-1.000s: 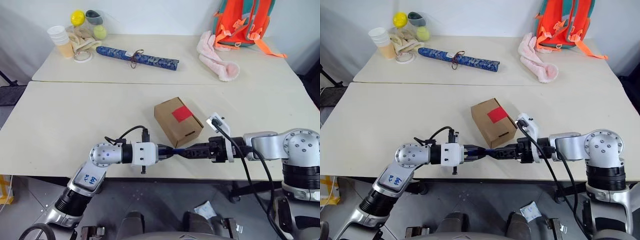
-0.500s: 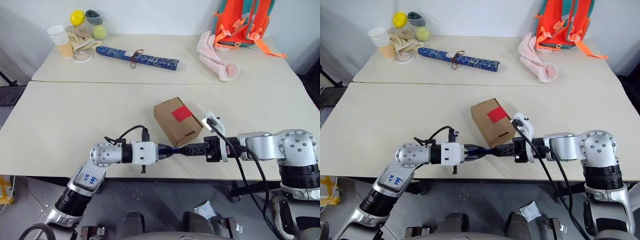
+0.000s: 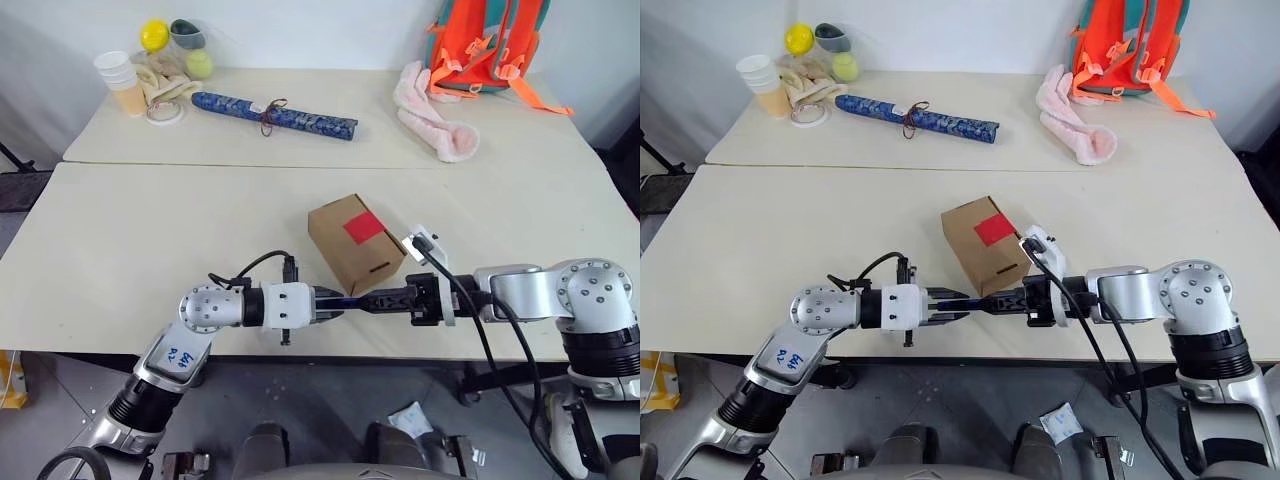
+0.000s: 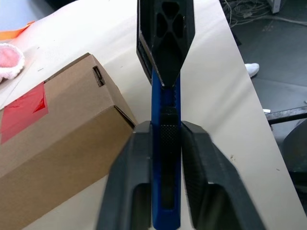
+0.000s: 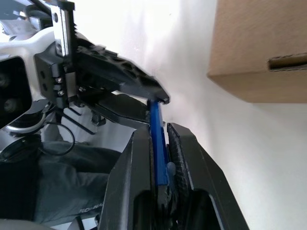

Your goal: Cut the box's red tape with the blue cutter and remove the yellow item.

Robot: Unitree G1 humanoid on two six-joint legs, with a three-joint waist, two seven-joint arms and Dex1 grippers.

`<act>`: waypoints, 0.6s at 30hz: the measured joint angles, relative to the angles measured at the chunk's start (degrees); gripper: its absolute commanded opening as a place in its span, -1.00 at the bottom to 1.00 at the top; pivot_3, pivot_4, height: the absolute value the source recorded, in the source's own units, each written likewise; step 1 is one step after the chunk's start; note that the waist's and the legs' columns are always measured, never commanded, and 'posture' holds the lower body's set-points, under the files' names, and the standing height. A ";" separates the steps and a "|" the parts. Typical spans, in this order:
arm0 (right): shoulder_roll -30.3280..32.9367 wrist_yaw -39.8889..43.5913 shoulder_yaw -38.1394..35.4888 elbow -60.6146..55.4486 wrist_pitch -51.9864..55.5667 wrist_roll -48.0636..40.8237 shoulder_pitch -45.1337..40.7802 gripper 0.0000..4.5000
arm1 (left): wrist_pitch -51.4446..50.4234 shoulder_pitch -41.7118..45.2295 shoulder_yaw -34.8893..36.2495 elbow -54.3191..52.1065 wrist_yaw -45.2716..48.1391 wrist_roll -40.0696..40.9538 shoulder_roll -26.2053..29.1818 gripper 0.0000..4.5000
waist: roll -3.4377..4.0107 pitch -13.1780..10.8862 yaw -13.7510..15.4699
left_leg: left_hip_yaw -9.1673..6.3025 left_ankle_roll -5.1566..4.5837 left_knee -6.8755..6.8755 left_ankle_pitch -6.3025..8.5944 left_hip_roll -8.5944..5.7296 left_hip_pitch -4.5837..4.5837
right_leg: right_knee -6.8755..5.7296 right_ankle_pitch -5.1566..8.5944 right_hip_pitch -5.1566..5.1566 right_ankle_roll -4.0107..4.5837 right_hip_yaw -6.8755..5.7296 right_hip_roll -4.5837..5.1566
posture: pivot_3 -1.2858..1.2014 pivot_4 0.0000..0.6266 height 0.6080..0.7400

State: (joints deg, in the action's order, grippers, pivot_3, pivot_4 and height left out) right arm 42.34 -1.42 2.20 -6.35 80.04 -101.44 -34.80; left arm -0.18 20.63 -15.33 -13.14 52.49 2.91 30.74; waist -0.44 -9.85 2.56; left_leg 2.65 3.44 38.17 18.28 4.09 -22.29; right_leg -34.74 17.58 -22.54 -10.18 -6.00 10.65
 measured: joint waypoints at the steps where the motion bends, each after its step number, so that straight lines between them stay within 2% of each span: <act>1: 0.88 0.65 0.05 0.00 -0.07 -0.79 0.00 -0.94 | -0.59 -0.30 0.81 -0.59 0.21 0.76 0.34 0.03 | 0.00 0.00 -0.02 | 0.00 0.00 0.00 0.00 0.00 0.00 | 0.00 0.00 0.00 0.00 0.00 0.00 | 0.03 -0.52 1.00; 2: 2.04 1.48 0.16 -0.02 -0.05 -1.87 0.00 -0.94 | -1.90 -1.06 1.87 -1.64 0.30 2.39 0.73 0.15 | 0.00 0.00 -0.04 | 0.00 0.00 0.00 0.00 0.00 -0.02 | 0.01 0.00 -0.01 0.00 0.00 0.00 | 0.03 -0.52 1.00; 3: 3.56 2.38 0.13 -0.08 0.03 -3.03 0.00 -0.94 | -3.39 -1.97 3.23 -2.86 0.58 4.34 1.13 0.17 | 0.01 -0.01 -0.10 | 0.00 -0.01 -0.01 0.01 0.00 -0.02 | 0.01 0.00 -0.02 0.00 0.00 0.00 | 0.03 -0.52 1.00; 5: 9.21 6.80 -0.96 -0.96 0.36 -6.79 0.74 -0.94 | -10.18 -5.62 7.91 -7.49 2.82 13.46 4.08 0.17 | 0.00 -0.03 -0.22 | -0.01 -0.03 -0.05 0.02 0.04 -0.07 | 0.03 0.00 -0.07 0.00 0.00 0.00 | 0.03 -0.52 1.00; 7: 14.90 12.93 -5.10 -2.21 0.54 -9.07 2.62 -0.94 | -16.59 -8.52 13.51 -10.43 4.83 21.14 8.25 0.17 | 0.00 -0.04 -0.15 | -0.01 -0.08 -0.04 0.05 0.05 -0.06 | 0.06 0.00 -0.05 0.00 -0.03 -0.01 | 0.03 -0.52 1.00; 10: 21.96 21.51 -10.52 -3.88 2.37 -10.01 7.24 -0.94 | -22.48 -10.41 19.09 -11.66 5.32 27.55 11.43 0.17 | -0.01 -0.04 0.42 | 0.00 -0.10 0.01 0.08 0.05 -0.07 | 0.15 0.00 0.01 0.00 -0.02 -0.01 | 0.03 -0.52 1.00; 13: 27.96 28.88 -19.07 -4.68 5.41 -5.81 13.58 -0.94 | -27.45 -10.69 24.16 -9.69 5.12 32.70 12.67 -0.09 | -0.02 -0.04 0.63 | 0.01 -0.12 0.07 0.10 0.05 -0.05 | 0.17 -0.02 0.06 0.04 -0.02 -0.01 | 0.03 -0.52 1.00; 16: 30.89 37.49 -26.36 -4.33 4.33 6.95 20.93 -0.94 | -28.20 -7.95 24.96 -5.04 4.50 33.92 10.35 -0.50 | -0.03 -0.03 0.75 | 0.05 -0.12 0.10 0.11 0.04 -0.05 | 0.17 -0.05 0.08 0.04 -0.01 -0.01 | 0.03 -0.52 1.00; 18: 31.64 42.26 -28.15 -3.11 0.58 14.73 22.44 -0.94 | -28.02 -4.19 23.59 -1.82 3.51 33.42 8.07 -0.78 | -0.03 -0.03 0.68 | 0.07 -0.12 0.12 0.10 0.04 -0.03 | 0.16 -0.06 0.08 0.03 0.00 -0.01 | 0.03 -0.52 1.00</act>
State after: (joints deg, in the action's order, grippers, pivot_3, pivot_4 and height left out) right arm 73.99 40.84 -25.95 -9.46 80.62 -86.71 -12.36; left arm -28.21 16.43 8.26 -14.95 55.99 36.34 38.82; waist -0.47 -9.88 3.23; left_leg 2.72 3.32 38.29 18.39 4.13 -22.32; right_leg -34.58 17.51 -22.46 -10.15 -6.00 10.64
